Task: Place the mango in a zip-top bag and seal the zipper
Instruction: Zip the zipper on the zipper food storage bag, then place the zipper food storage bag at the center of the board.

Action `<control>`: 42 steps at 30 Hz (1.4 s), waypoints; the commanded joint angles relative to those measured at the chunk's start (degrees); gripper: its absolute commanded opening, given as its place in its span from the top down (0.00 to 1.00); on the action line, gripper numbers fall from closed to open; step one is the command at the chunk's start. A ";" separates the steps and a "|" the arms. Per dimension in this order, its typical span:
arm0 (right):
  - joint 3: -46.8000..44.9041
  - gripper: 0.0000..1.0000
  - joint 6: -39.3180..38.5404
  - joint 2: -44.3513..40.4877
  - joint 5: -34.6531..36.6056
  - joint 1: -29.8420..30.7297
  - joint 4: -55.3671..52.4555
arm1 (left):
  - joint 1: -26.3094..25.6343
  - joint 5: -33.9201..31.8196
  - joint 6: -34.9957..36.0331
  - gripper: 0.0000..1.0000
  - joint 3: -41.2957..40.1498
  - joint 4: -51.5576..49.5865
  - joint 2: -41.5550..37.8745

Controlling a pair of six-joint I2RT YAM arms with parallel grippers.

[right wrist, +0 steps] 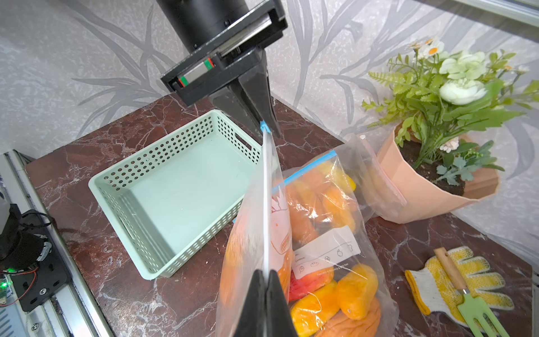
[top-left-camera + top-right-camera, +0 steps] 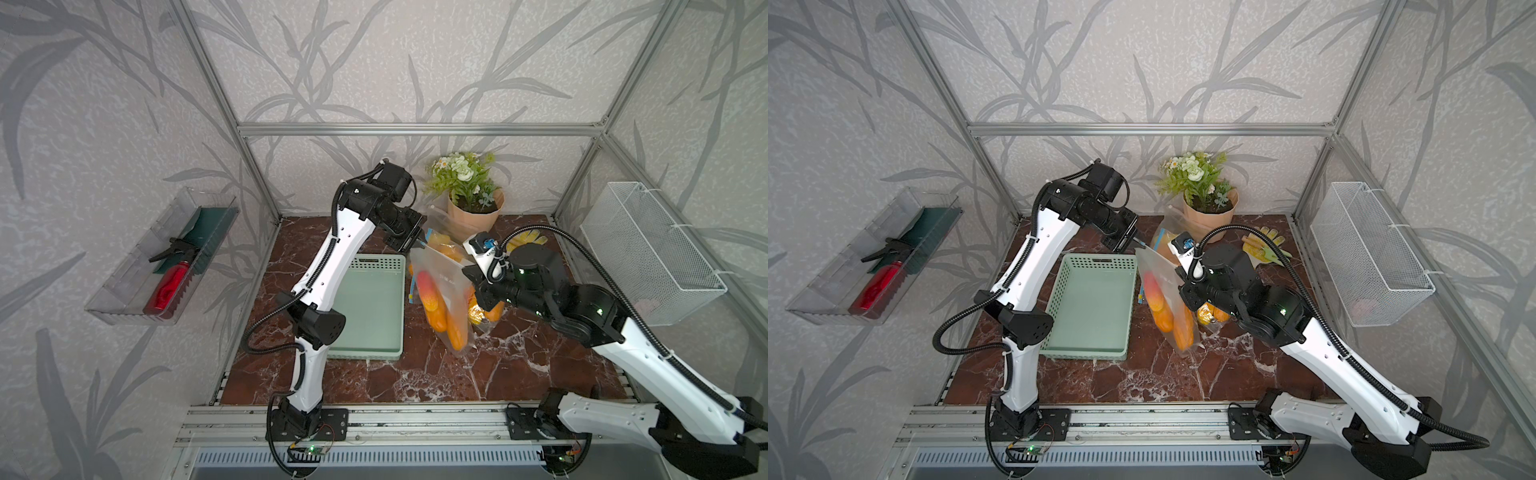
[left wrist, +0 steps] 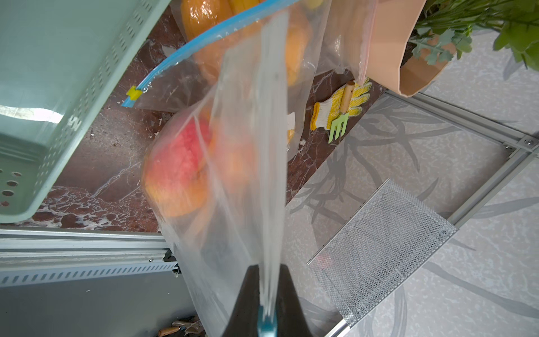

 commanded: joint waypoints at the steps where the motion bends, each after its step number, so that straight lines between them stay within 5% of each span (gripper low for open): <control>1: 1.42 1.00 2.32 -4.79 2.32 0.33 -4.25 | 4.67 -14.36 1.45 0.93 1.22 -0.37 1.48; 18: 2.91 1.00 4.91 -6.82 -1.20 0.24 -7.73 | 6.76 -18.56 3.59 0.93 1.24 -3.50 -1.26; 24: 5.02 1.00 7.23 -7.44 -7.79 0.23 -10.79 | 4.73 -19.80 1.55 0.93 -0.60 -5.99 -6.77; 31: 8.04 1.00 10.91 -8.57 -6.26 -0.48 -14.13 | 1.01 -17.23 -3.29 0.92 -2.63 -5.38 -11.08; 34: 7.37 1.00 12.09 -6.60 -6.15 -4.62 -14.55 | -0.39 -15.75 -4.73 0.92 -2.88 -3.45 -9.97; 39: 2.89 1.00 19.91 0.28 -14.09 -23.02 -12.49 | -1.06 -14.75 -4.33 0.91 -3.24 1.49 -4.13; 42: -0.93 1.00 24.26 4.87 -13.47 -29.16 -8.11 | -0.83 -14.57 -4.36 0.88 -2.05 6.22 1.58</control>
